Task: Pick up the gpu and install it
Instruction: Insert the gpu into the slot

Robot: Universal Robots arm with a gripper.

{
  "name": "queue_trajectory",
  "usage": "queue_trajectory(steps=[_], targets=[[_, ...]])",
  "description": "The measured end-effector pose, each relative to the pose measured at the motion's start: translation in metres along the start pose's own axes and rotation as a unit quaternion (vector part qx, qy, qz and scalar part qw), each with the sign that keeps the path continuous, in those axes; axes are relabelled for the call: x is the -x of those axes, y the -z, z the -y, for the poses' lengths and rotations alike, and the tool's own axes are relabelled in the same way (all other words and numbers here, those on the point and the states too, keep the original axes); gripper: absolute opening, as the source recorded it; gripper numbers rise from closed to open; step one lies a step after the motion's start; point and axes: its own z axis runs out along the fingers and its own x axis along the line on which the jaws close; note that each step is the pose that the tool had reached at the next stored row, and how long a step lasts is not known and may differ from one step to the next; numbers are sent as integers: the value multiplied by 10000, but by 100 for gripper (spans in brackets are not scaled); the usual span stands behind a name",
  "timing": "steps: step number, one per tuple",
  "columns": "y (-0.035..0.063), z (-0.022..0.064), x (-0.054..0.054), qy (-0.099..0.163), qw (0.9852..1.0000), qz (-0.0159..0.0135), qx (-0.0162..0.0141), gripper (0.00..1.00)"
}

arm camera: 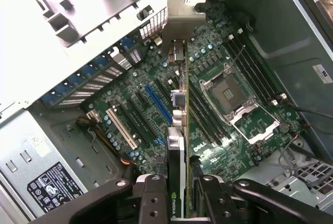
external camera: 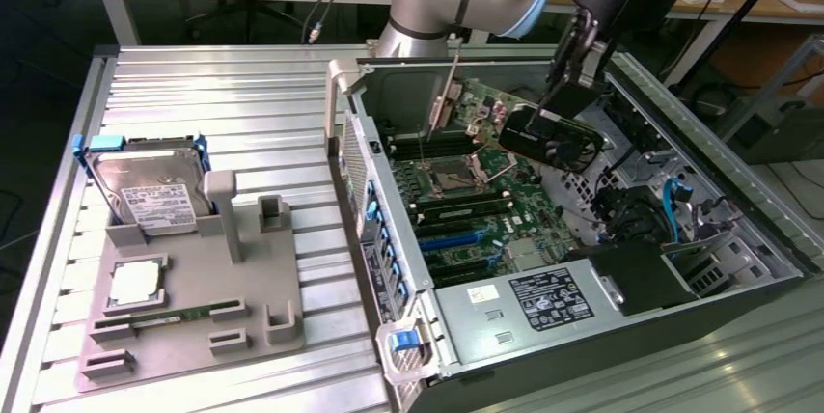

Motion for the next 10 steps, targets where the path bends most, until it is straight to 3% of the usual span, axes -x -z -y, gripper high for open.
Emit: queue_trajectory(steps=[10], targets=[[5,0,0,247,9997,-11,4,27]])
